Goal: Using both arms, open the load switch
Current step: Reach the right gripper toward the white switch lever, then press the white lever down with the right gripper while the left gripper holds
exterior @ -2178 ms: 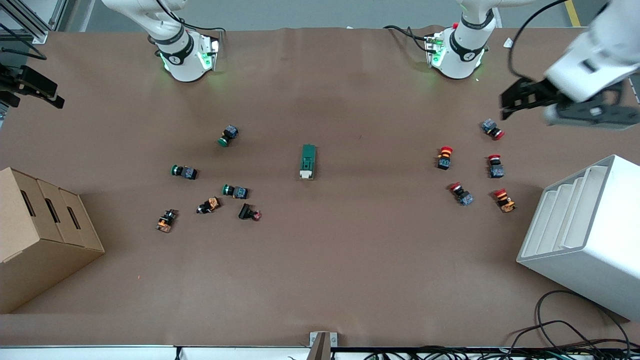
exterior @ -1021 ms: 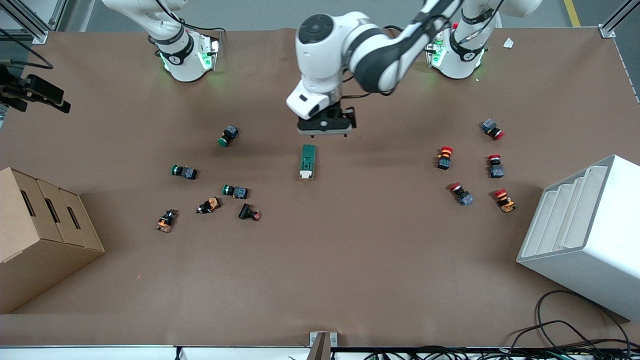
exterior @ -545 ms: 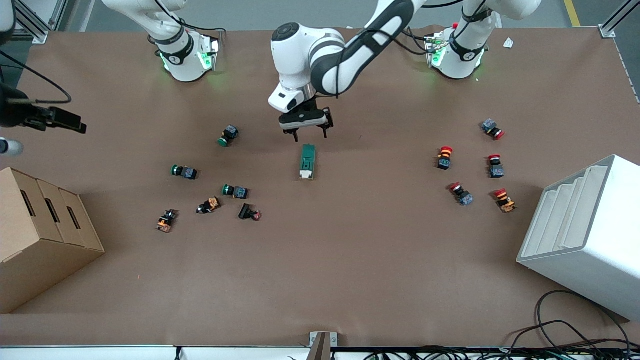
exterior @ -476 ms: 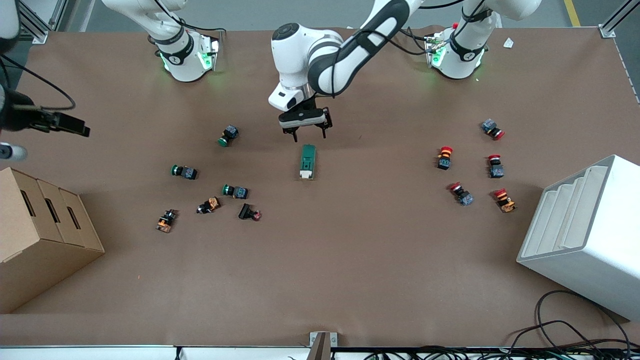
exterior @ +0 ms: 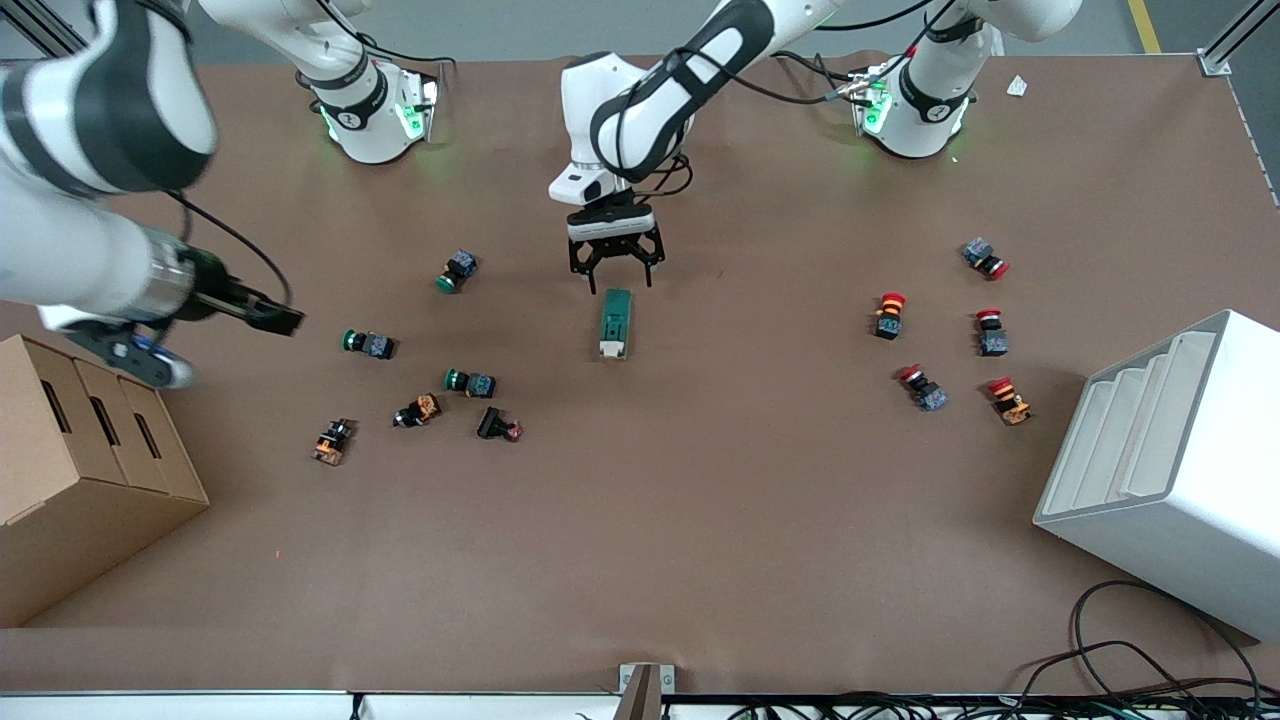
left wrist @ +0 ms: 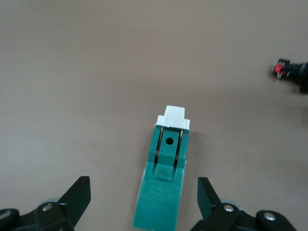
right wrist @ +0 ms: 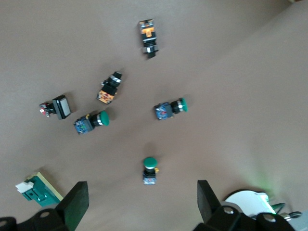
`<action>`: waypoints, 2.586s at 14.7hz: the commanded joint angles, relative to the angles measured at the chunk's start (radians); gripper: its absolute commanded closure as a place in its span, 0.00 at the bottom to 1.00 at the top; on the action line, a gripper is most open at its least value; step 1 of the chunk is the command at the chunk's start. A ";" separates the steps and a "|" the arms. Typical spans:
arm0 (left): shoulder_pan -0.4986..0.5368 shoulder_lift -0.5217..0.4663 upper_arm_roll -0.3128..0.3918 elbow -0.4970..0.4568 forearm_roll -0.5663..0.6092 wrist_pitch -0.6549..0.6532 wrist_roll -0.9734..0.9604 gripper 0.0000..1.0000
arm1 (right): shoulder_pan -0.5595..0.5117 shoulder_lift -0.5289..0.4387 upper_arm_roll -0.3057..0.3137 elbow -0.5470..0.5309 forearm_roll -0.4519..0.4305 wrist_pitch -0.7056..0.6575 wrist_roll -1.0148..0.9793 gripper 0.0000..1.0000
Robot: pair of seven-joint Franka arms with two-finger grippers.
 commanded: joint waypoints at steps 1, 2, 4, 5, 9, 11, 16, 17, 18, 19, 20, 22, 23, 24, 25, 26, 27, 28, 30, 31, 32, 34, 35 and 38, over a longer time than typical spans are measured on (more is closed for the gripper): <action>-0.043 0.051 0.004 -0.009 0.161 -0.001 -0.195 0.02 | 0.055 0.059 -0.007 0.031 0.017 0.043 0.044 0.00; -0.057 0.061 0.006 -0.012 0.195 -0.017 -0.223 0.02 | 0.075 0.074 -0.007 0.031 0.019 0.065 0.100 0.00; -0.074 0.086 0.006 -0.015 0.253 -0.070 -0.245 0.02 | 0.108 0.110 -0.007 0.031 0.040 0.099 0.229 0.00; -0.074 0.095 0.006 -0.016 0.279 -0.093 -0.257 0.02 | 0.128 0.128 -0.007 0.031 0.065 0.114 0.282 0.00; -0.089 0.112 0.007 -0.013 0.339 -0.149 -0.274 0.02 | 0.213 0.209 -0.007 0.031 0.105 0.194 0.537 0.00; -0.095 0.120 0.007 -0.012 0.370 -0.153 -0.297 0.02 | 0.254 0.251 -0.007 0.032 0.106 0.230 0.631 0.00; -0.117 0.161 0.012 -0.010 0.453 -0.215 -0.320 0.02 | 0.363 0.383 -0.006 0.087 0.111 0.295 0.893 0.00; -0.117 0.167 0.012 -0.009 0.471 -0.216 -0.320 0.02 | 0.381 0.409 -0.006 0.101 0.122 0.300 0.938 0.00; -0.117 0.170 0.013 -0.007 0.488 -0.216 -0.321 0.02 | 0.395 0.433 -0.006 0.115 0.142 0.303 0.970 0.00; -0.117 0.170 0.013 -0.007 0.497 -0.216 -0.323 0.02 | 0.409 0.453 -0.006 0.120 0.168 0.321 0.994 0.00; -0.117 0.175 0.013 -0.009 0.511 -0.216 -0.329 0.02 | 0.420 0.467 -0.006 0.120 0.194 0.356 1.022 0.00; -0.117 0.189 0.013 -0.009 0.549 -0.216 -0.352 0.02 | 0.447 0.499 -0.006 0.120 0.221 0.410 1.080 0.00; -0.117 0.192 0.013 -0.010 0.565 -0.216 -0.370 0.02 | 0.461 0.513 -0.006 0.120 0.223 0.425 1.103 0.00; -0.117 0.192 0.013 -0.012 0.567 -0.216 -0.386 0.02 | 0.477 0.521 -0.006 0.120 0.223 0.436 1.116 0.00; -0.118 0.192 0.013 -0.015 0.567 -0.218 -0.393 0.02 | 0.484 0.528 -0.004 0.120 0.225 0.439 1.125 0.00; -0.121 0.192 0.013 -0.018 0.567 -0.228 -0.401 0.02 | 0.492 0.536 -0.004 0.118 0.225 0.444 1.134 0.00; -0.132 0.192 0.013 -0.030 0.568 -0.241 -0.416 0.02 | 0.503 0.547 -0.004 0.118 0.225 0.453 1.146 0.00; -0.137 0.193 0.013 -0.038 0.568 -0.244 -0.432 0.02 | 0.512 0.555 -0.004 0.118 0.225 0.459 1.159 0.00; -0.138 0.193 0.013 -0.045 0.568 -0.253 -0.446 0.02 | 0.533 0.564 -0.004 0.118 0.226 0.461 1.180 0.00; -0.144 0.193 0.013 -0.048 0.568 -0.257 -0.450 0.02 | 0.538 0.564 -0.004 0.118 0.226 0.458 1.185 0.00; -0.147 0.198 0.013 -0.051 0.568 -0.259 -0.462 0.02 | 0.543 0.561 -0.003 0.118 0.225 0.450 1.193 0.00; -0.152 0.203 0.015 -0.052 0.568 -0.273 -0.467 0.02 | 0.543 0.556 0.025 0.118 0.222 0.447 1.219 0.00; -0.153 0.209 0.015 -0.052 0.570 -0.276 -0.467 0.02 | 0.543 0.556 0.036 0.118 0.221 0.441 1.226 0.00; -0.153 0.210 0.015 -0.052 0.571 -0.277 -0.467 0.01 | 0.537 0.542 0.037 0.129 0.221 0.367 1.225 0.00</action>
